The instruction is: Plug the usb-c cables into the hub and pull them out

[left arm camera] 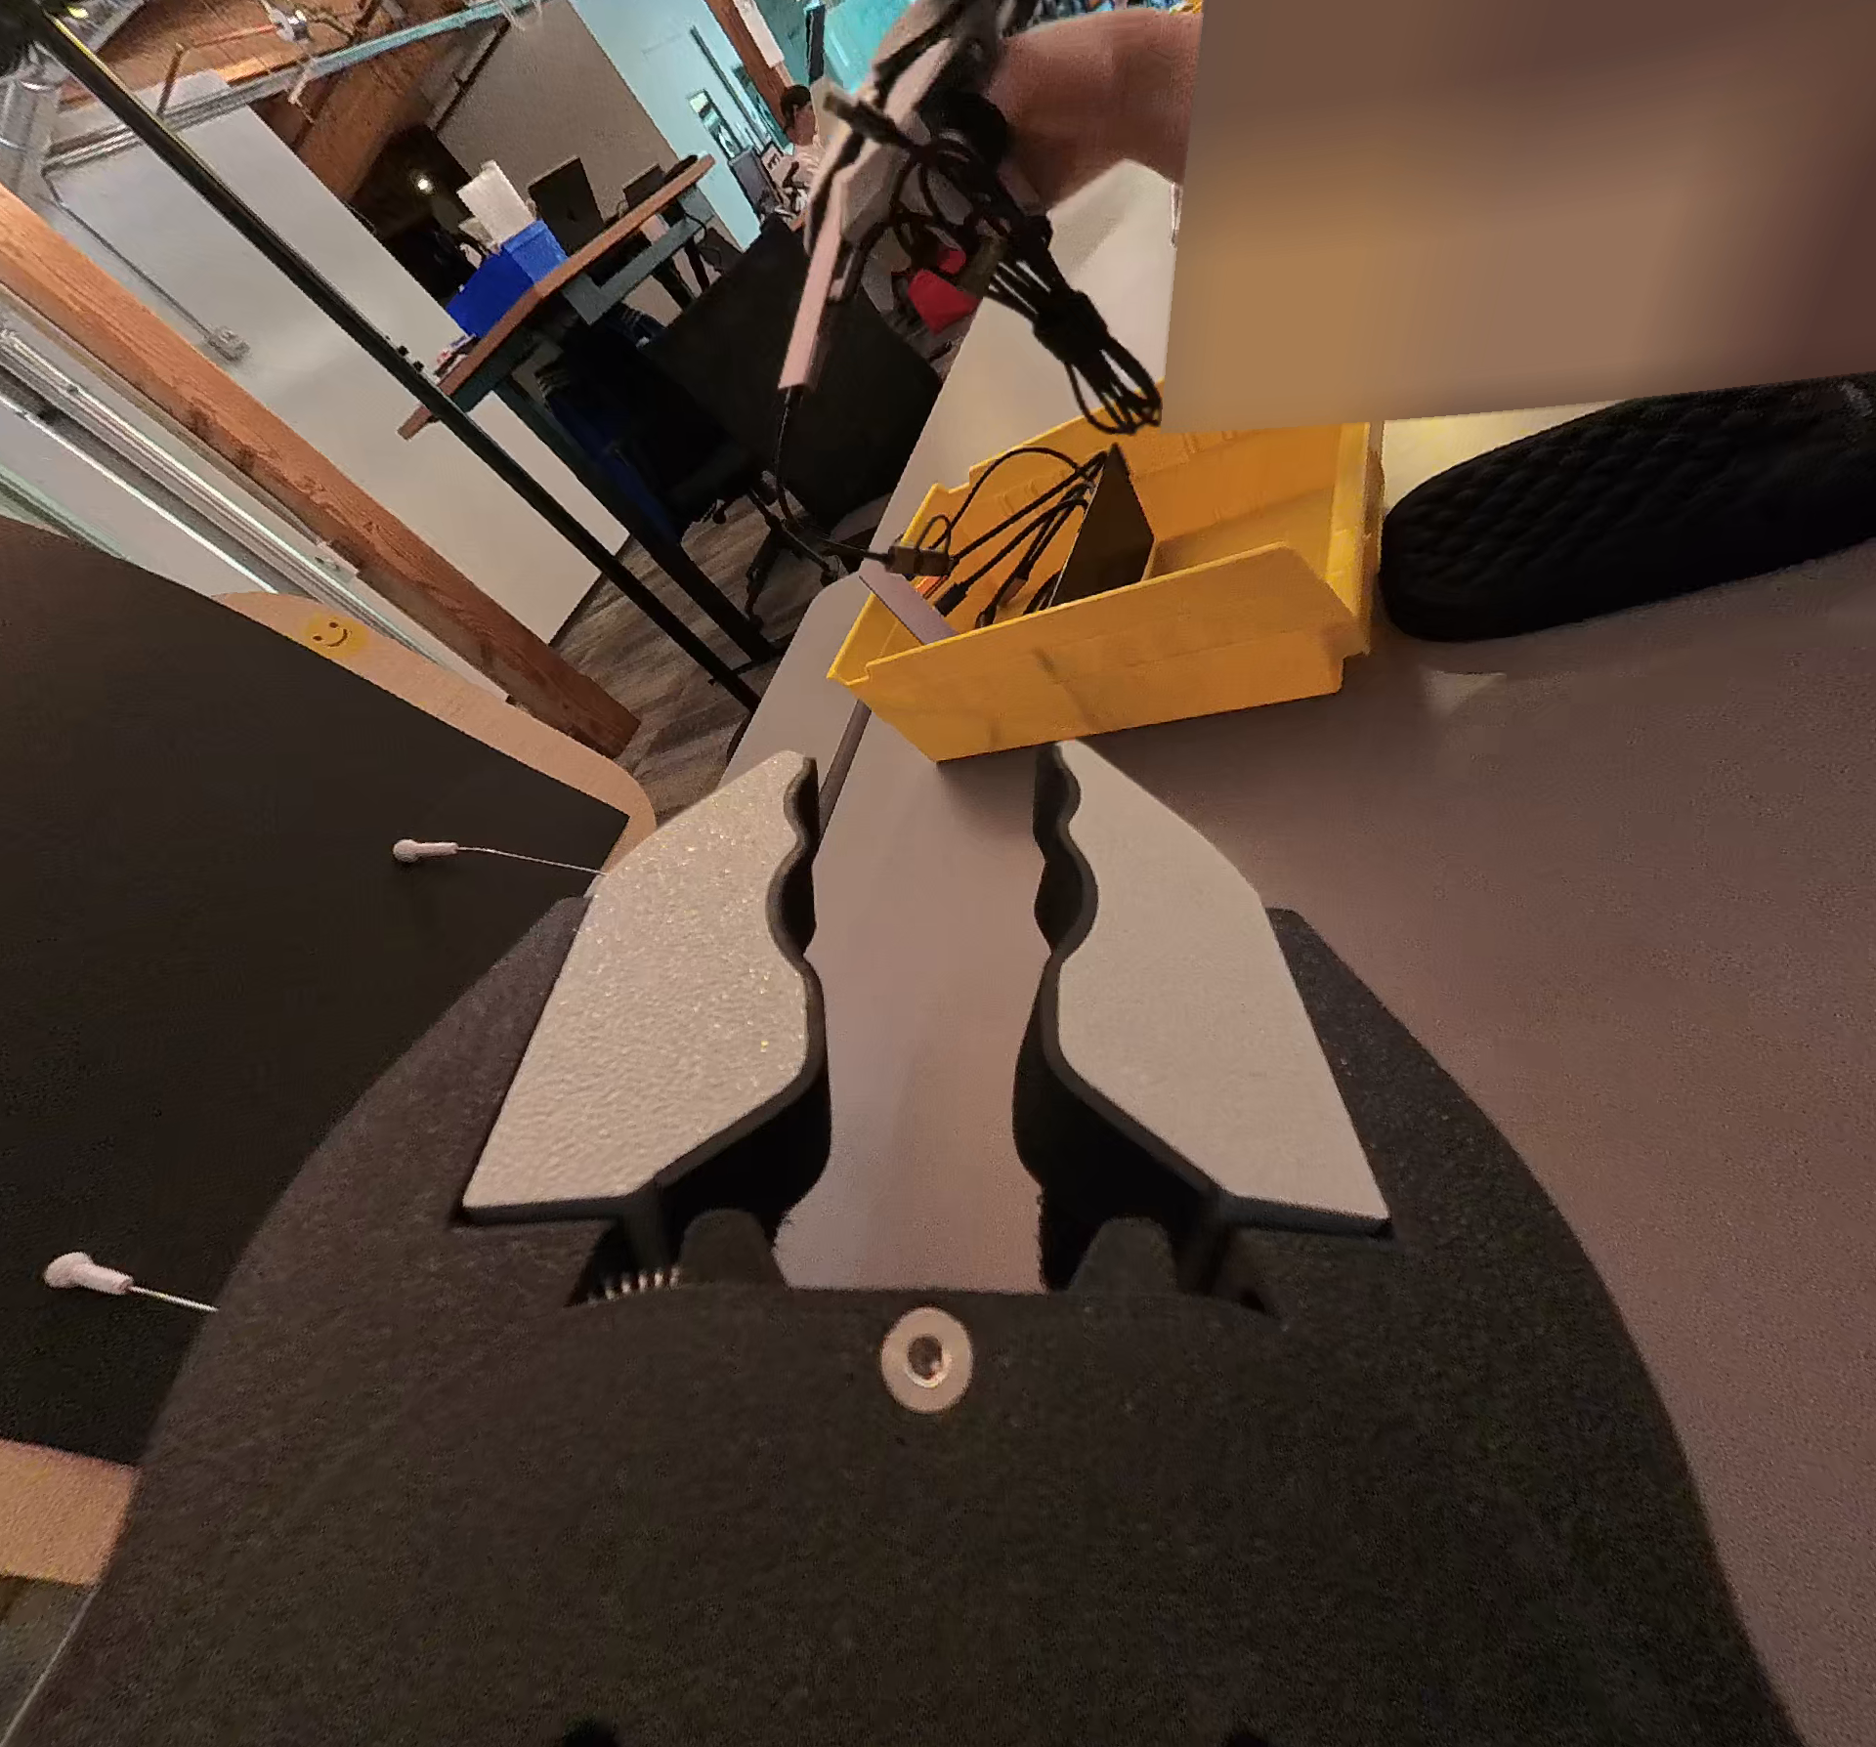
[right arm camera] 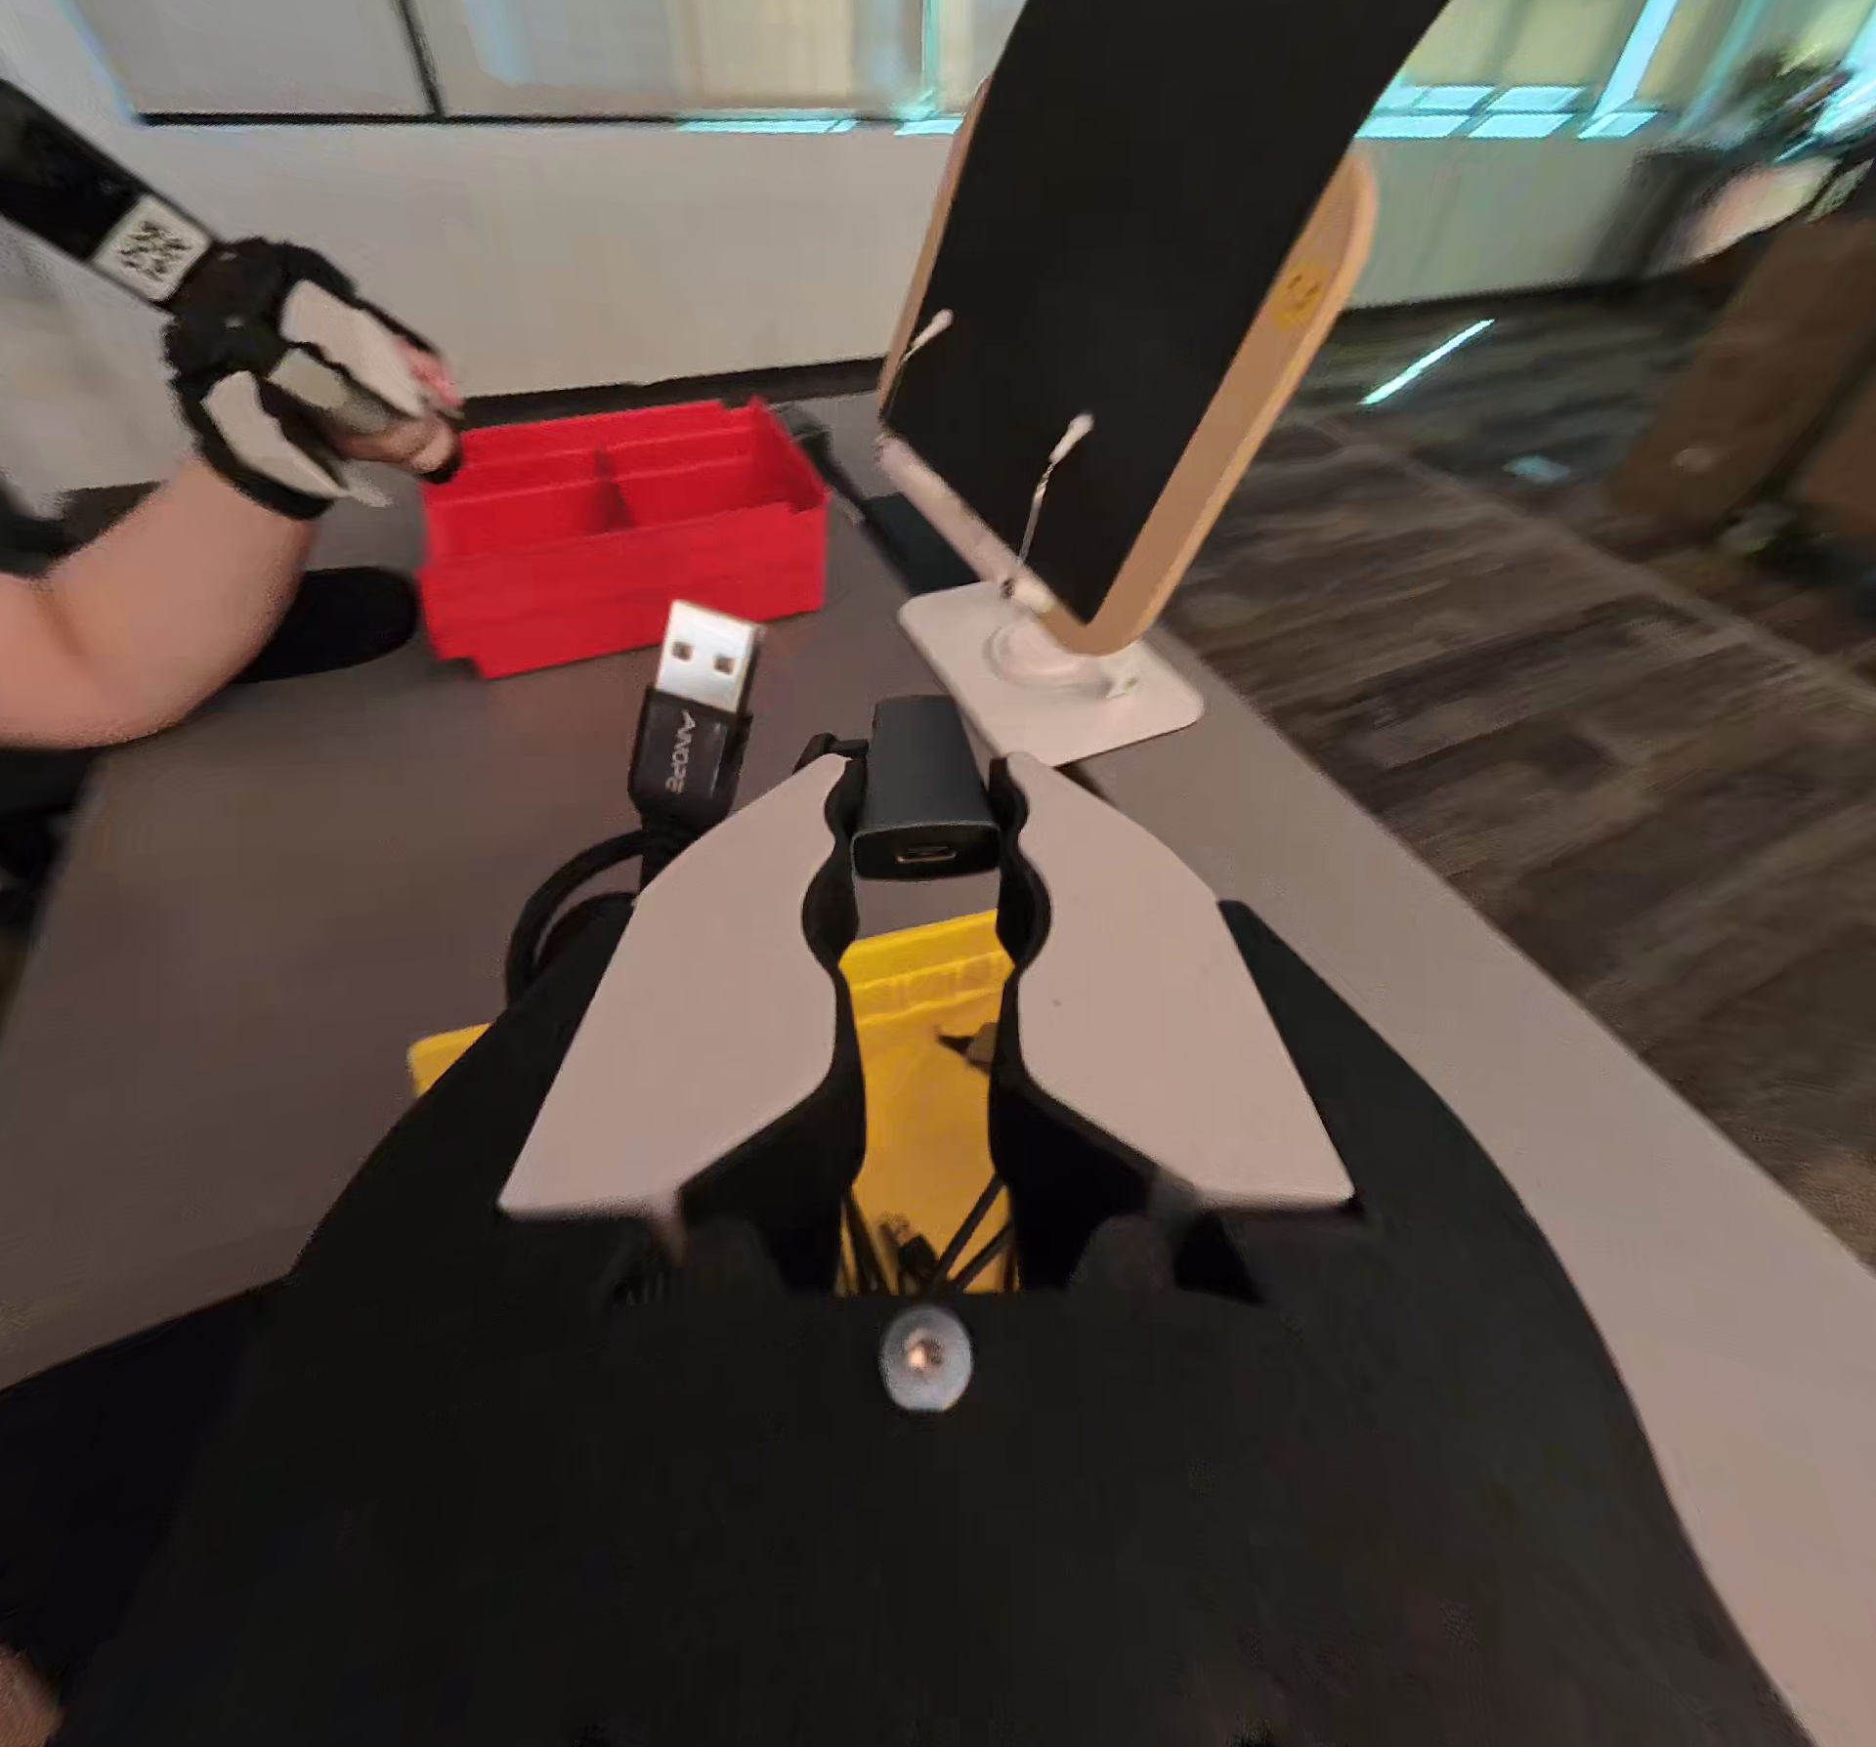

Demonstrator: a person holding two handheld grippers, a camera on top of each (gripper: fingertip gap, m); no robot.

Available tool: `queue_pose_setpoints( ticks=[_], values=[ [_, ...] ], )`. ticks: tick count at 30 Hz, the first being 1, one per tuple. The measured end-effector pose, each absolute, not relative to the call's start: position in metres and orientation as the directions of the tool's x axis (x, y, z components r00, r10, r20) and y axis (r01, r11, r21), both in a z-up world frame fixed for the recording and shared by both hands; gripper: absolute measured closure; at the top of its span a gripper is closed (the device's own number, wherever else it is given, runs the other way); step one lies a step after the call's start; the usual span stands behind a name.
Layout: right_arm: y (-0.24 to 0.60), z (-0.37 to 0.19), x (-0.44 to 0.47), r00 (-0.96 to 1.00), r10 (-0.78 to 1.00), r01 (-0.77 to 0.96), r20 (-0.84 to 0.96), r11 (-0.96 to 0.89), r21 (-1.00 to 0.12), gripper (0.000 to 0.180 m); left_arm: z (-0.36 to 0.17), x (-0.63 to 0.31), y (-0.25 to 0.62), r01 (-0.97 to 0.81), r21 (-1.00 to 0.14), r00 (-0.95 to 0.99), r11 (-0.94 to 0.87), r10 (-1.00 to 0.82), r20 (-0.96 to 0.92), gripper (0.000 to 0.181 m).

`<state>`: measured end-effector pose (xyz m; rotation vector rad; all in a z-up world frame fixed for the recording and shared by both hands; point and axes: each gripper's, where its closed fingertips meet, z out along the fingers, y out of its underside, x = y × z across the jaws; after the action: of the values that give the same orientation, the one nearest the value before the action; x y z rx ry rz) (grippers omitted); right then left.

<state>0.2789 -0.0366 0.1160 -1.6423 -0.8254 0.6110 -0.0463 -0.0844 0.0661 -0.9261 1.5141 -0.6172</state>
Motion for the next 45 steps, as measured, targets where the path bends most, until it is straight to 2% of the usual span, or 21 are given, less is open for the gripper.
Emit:
queue_pose_setpoints(
  ticks=[5,9,12,16,20,25,29,32,36,41,45],
  values=[
    [-0.017,0.100,0.275,0.488,0.869,0.323,-0.084,-0.270,-0.907,0.155,0.062,-0.044,-0.082,-0.221,-0.819,0.016,0.529,-0.838,-0.545,0.141],
    [-0.005,0.087,0.261,0.395,0.901,0.332,-0.183,-0.325,-0.885,0.155,0.057,-0.040,-0.080,-0.233,-0.825,0.011,0.515,-0.847,-0.532,0.141],
    [0.004,0.065,0.270,0.402,0.881,0.320,-0.249,-0.390,-0.864,0.155,0.050,-0.037,-0.078,-0.262,-0.815,0.000,0.517,-0.844,-0.536,0.141],
    [0.018,0.051,0.295,0.446,0.832,0.164,-0.330,-0.439,-0.883,0.155,0.044,-0.033,-0.077,-0.279,-0.809,-0.010,0.517,-0.844,-0.536,0.141],
    [0.009,0.038,0.308,0.385,0.817,0.052,-0.430,-0.484,-0.873,0.155,0.040,-0.032,-0.076,-0.289,-0.809,-0.018,0.511,-0.848,-0.530,0.141],
    [-0.005,0.063,0.322,0.294,0.857,-0.115,-0.422,-0.407,-0.906,0.155,0.036,-0.030,-0.076,-0.303,-0.804,-0.023,0.511,-0.848,-0.530,0.141],
    [-0.028,0.078,0.326,0.218,0.897,-0.145,-0.385,-0.361,-0.921,0.155,0.036,-0.029,-0.077,-0.306,-0.800,-0.029,0.516,-0.845,-0.533,0.141],
    [-0.036,0.073,0.328,0.207,0.884,-0.130,-0.419,-0.399,-0.908,0.155,0.035,-0.029,-0.078,-0.304,-0.801,-0.033,0.517,-0.845,-0.533,0.141],
    [-0.028,0.046,0.331,0.296,0.808,-0.050,-0.510,-0.520,-0.853,0.155,0.035,-0.029,-0.080,-0.306,-0.798,-0.033,0.520,-0.843,-0.537,0.141],
    [-0.008,-0.006,0.333,0.480,0.645,0.106,-0.595,-0.716,-0.690,0.155,0.035,-0.028,-0.081,-0.313,-0.794,-0.037,0.521,-0.842,-0.538,0.141],
    [0.017,-0.027,0.335,0.598,0.564,0.135,-0.569,-0.770,-0.623,0.155,0.030,-0.026,-0.080,-0.326,-0.790,-0.044,0.520,-0.843,-0.537,0.141]
  ],
)
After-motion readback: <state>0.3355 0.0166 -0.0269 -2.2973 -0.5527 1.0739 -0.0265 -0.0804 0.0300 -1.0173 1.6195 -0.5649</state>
